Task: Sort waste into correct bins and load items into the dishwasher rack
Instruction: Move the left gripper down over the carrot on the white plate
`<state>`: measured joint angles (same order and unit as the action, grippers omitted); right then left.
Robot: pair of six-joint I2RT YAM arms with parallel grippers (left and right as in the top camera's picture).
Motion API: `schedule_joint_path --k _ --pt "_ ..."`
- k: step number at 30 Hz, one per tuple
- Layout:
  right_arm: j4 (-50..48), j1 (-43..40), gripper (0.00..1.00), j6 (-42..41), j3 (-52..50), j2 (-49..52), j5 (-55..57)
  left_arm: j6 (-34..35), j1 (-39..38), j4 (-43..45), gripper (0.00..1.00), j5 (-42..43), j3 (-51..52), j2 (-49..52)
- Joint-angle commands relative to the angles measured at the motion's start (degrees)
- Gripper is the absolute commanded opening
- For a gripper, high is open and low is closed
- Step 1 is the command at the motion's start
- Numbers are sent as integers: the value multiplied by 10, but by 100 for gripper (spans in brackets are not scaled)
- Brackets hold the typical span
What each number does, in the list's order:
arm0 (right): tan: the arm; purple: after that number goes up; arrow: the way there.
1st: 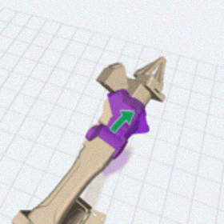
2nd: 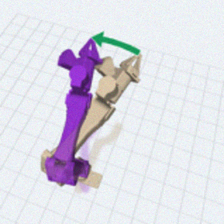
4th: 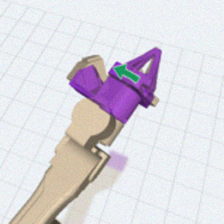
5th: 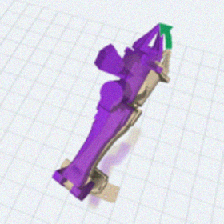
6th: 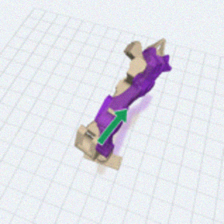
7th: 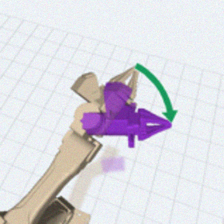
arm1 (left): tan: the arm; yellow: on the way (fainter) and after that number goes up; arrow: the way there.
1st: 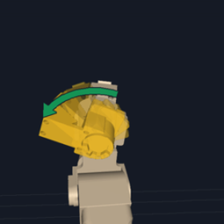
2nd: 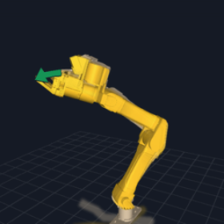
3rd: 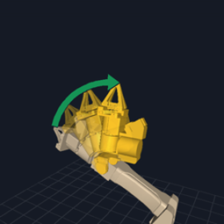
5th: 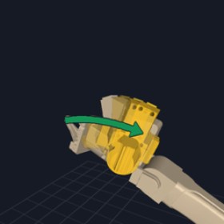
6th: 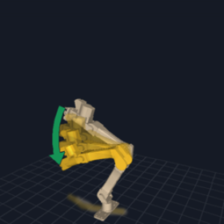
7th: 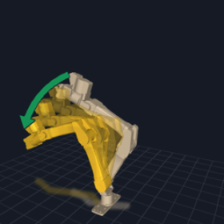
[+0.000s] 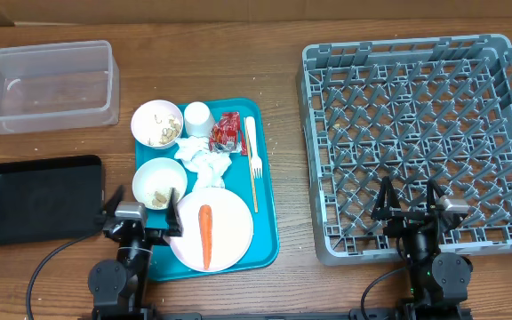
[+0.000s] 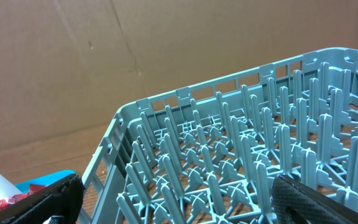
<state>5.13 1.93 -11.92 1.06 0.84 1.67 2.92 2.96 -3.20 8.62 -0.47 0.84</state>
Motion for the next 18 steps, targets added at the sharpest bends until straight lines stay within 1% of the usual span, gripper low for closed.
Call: schedule_joint_path --k 1,2,3,5,8,9,10,12,15,18 --pt "-5 3 100 4 -6 -6 -3 212 -4 8 100 214 1 -5" --pt "-5 3 100 4 -6 -6 -3 251 -4 8 100 242 1 -5" --pt "-5 3 100 4 -6 -6 -3 256 -4 6 100 252 1 -5" --pt "-5 3 100 4 -6 -6 -3 256 -4 17 100 259 1 -5" --pt "-5 3 100 4 -6 -6 -3 254 -4 52 100 298 -5 -5" --pt "-5 3 100 4 -6 -6 -3 254 -4 40 100 290 -23 -5" --pt "-5 3 100 4 -6 -6 -3 254 -4 15 100 280 -39 -3" --pt "-5 3 100 4 -6 -6 -3 253 -4 -60 100 252 -83 9" --pt "-5 3 100 4 -6 -6 -3 200 -4 -158 100 242 -167 56" --pt "-5 3 100 4 -6 -6 -3 158 -4 -257 100 229 -281 143"
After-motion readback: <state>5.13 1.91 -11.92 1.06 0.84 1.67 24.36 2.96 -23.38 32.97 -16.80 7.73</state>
